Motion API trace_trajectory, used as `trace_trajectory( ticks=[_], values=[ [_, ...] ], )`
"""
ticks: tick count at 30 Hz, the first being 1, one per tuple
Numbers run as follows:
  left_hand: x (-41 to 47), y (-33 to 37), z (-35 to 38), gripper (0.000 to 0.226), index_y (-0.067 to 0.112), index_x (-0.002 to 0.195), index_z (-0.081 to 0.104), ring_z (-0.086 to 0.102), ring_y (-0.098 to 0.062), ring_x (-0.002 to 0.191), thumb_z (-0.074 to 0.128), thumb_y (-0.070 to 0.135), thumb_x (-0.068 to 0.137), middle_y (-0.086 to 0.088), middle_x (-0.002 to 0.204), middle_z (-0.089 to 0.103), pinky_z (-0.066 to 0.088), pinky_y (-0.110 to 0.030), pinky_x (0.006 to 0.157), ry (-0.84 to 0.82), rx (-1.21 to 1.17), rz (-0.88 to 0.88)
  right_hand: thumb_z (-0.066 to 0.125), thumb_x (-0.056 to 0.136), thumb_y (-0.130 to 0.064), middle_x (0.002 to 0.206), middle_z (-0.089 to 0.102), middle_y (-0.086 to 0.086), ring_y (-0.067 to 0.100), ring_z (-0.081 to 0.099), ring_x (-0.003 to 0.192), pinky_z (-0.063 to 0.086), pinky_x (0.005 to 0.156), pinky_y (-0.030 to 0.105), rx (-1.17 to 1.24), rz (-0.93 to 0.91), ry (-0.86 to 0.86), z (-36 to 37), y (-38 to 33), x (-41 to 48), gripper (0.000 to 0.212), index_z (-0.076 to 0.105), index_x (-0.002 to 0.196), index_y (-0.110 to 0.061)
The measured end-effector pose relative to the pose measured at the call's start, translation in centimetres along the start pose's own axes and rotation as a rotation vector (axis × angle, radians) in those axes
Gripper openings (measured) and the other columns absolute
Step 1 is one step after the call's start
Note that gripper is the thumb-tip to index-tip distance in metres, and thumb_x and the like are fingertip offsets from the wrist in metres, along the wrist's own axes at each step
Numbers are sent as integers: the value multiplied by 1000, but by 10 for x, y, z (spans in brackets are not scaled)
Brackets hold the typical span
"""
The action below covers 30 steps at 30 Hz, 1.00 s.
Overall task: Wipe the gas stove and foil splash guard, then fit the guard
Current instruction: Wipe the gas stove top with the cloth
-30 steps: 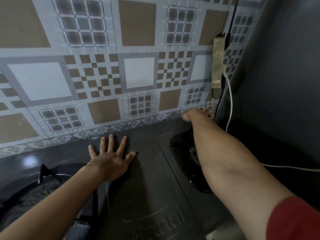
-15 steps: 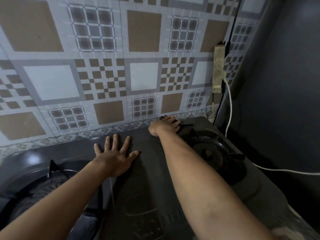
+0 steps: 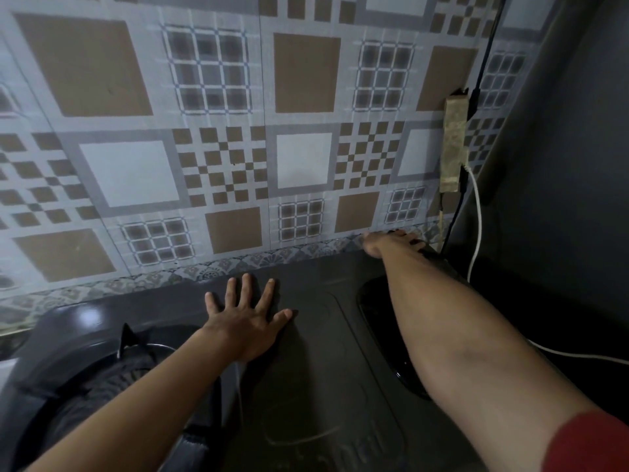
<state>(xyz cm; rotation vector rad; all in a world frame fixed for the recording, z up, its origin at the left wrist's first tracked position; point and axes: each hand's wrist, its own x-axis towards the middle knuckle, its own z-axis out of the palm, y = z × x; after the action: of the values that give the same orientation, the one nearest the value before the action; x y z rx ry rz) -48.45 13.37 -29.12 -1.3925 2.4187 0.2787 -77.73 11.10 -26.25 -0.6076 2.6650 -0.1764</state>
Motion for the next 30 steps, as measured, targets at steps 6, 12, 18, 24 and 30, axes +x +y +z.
trace_trajectory(
  ticks=[6, 12, 18, 24, 30],
  values=[
    [0, 0, -1, 76, 38, 153, -24, -25, -33, 149, 8, 73, 94, -9, 163, -28, -7, -65, 117, -1, 4, 2, 13, 87, -78, 165, -11, 12, 39, -10, 149, -3, 119, 59, -202, -252, -101, 14, 0, 3, 95, -4, 157, -16],
    [-11, -13, -11, 78, 32, 158, -12, -12, -34, 153, 12, 72, 95, -8, 167, -14, -2, -66, 118, 48, -12, 36, 17, 104, -55, 164, -16, 7, 38, -15, 149, -1, 120, 54, -249, -511, -159, 27, -2, -49, 70, -7, 157, -18],
    [-35, -35, -9, 73, 28, 160, -4, -4, -34, 154, 15, 65, 99, -9, 168, -6, 2, -67, 118, 60, -31, -18, 20, 106, -46, 165, -15, 3, 33, -18, 149, 0, 121, 52, -244, -646, -150, 45, 2, -91, 66, -10, 157, -17],
    [-59, -54, 5, 66, 26, 160, 6, 5, -35, 153, 18, 57, 103, -8, 168, 9, 3, -70, 115, 209, -57, -13, 23, 107, -40, 165, -14, 2, 32, -15, 150, 3, 121, 52, -290, -747, -154, 57, 2, -131, 62, -5, 158, -18],
    [-65, -53, 9, 58, 36, 158, 18, 17, -35, 150, 20, 56, 103, -7, 164, 21, 18, -70, 111, 193, -117, -5, 23, 107, -38, 165, -11, -1, 29, -11, 151, 5, 121, 50, -286, -914, -122, 79, 15, -178, 59, 0, 158, -22]
  ],
)
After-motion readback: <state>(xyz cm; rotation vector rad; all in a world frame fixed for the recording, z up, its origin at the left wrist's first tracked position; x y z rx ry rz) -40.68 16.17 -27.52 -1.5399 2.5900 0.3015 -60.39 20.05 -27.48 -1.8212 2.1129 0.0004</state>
